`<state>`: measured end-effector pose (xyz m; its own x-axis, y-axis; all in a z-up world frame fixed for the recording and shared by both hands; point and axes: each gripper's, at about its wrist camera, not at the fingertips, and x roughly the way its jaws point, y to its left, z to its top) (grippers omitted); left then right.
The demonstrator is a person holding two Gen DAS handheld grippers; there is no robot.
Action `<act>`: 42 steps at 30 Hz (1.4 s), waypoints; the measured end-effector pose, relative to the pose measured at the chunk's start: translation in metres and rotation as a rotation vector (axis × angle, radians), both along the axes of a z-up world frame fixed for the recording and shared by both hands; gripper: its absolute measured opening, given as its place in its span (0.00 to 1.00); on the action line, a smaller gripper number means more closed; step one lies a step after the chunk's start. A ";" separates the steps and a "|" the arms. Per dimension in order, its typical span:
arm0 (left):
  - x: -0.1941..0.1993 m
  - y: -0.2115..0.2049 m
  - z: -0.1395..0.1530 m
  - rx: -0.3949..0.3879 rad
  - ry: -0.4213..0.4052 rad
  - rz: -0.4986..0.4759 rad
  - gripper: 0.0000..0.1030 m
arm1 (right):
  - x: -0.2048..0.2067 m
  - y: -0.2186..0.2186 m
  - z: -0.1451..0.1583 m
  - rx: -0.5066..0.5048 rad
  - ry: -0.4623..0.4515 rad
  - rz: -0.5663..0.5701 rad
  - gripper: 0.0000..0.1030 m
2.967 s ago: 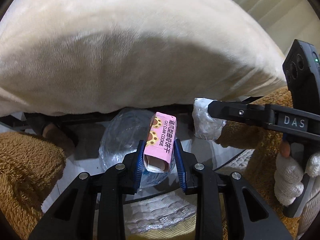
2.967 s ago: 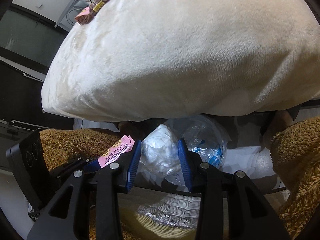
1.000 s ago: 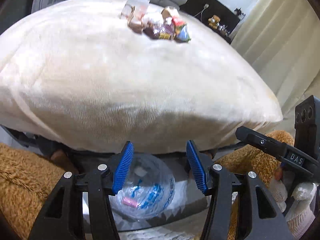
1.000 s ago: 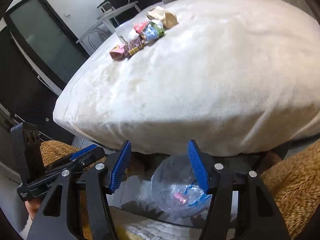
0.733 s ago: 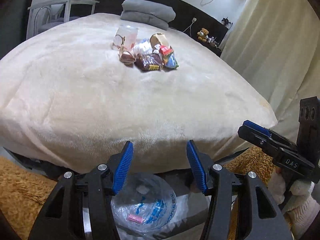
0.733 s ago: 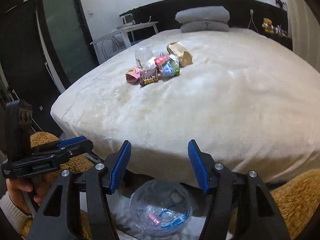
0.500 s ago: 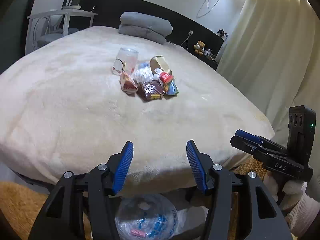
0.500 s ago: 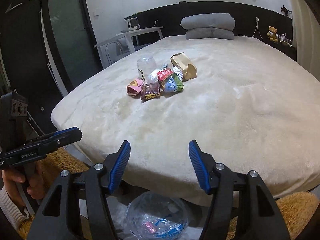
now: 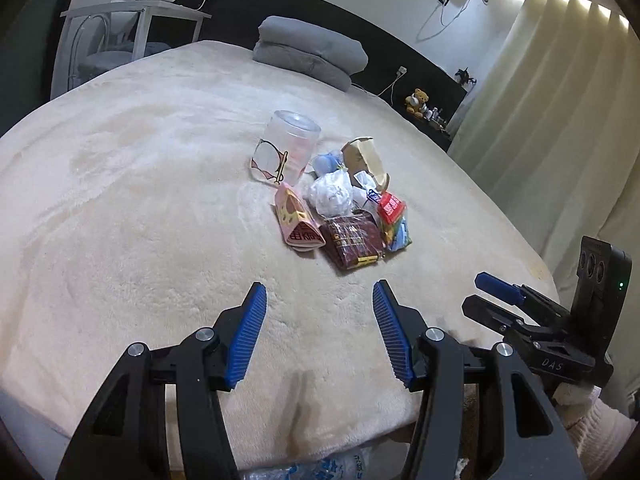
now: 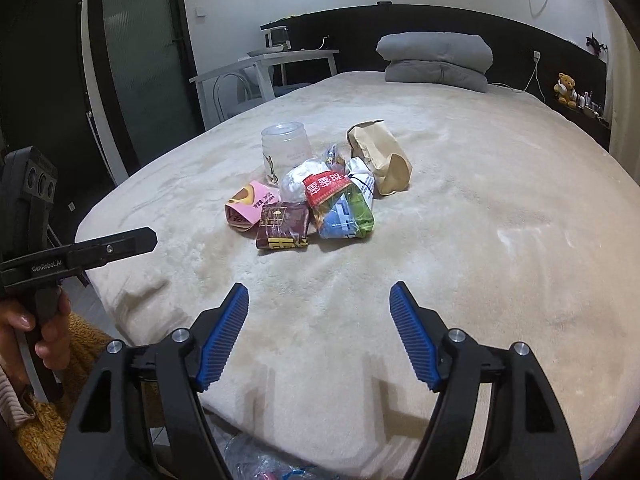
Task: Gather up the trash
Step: 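Grasp a pink box with the left tool while the right tool grasps the red-labelled snack bag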
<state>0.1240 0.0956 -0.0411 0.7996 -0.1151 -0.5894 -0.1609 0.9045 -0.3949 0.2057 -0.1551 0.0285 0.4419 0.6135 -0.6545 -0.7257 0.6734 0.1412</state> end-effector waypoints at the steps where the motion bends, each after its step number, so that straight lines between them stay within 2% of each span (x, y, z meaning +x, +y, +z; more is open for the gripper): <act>1: 0.005 0.003 -0.001 -0.005 0.005 -0.003 0.53 | 0.005 0.003 -0.001 -0.001 0.005 -0.003 0.71; 3: 0.014 0.008 -0.005 -0.027 0.009 -0.010 0.53 | 0.015 0.007 -0.003 0.004 0.013 -0.008 0.71; 6: 0.027 0.019 -0.012 -0.104 0.016 -0.017 0.53 | 0.027 0.010 -0.006 0.016 0.021 -0.041 0.71; 17: 0.078 0.029 -0.023 -0.127 0.055 -0.027 0.53 | 0.061 0.039 -0.015 0.040 0.056 -0.053 0.71; 22: 0.090 0.030 -0.027 -0.124 0.065 -0.020 0.53 | 0.074 0.048 -0.019 0.044 0.068 -0.057 0.71; 27: 0.097 0.039 -0.033 -0.187 0.076 -0.017 0.52 | 0.082 0.058 -0.024 0.045 0.087 -0.042 0.71; 30: 0.100 0.040 -0.035 -0.184 0.081 -0.015 0.50 | 0.083 0.063 -0.027 0.035 0.093 -0.028 0.71; 32: 0.101 0.041 -0.036 -0.174 0.090 -0.005 0.40 | 0.083 0.066 -0.029 0.025 0.093 -0.022 0.70; 33: 0.101 0.042 -0.037 -0.177 0.093 0.006 0.36 | 0.083 0.067 -0.030 0.013 0.093 -0.022 0.61; 34: 0.101 0.044 -0.038 -0.179 0.096 0.014 0.33 | 0.082 0.067 -0.031 0.001 0.090 -0.021 0.57; 42: 0.094 0.043 -0.034 -0.169 0.071 0.016 0.27 | 0.080 0.057 -0.029 0.020 0.078 -0.039 0.56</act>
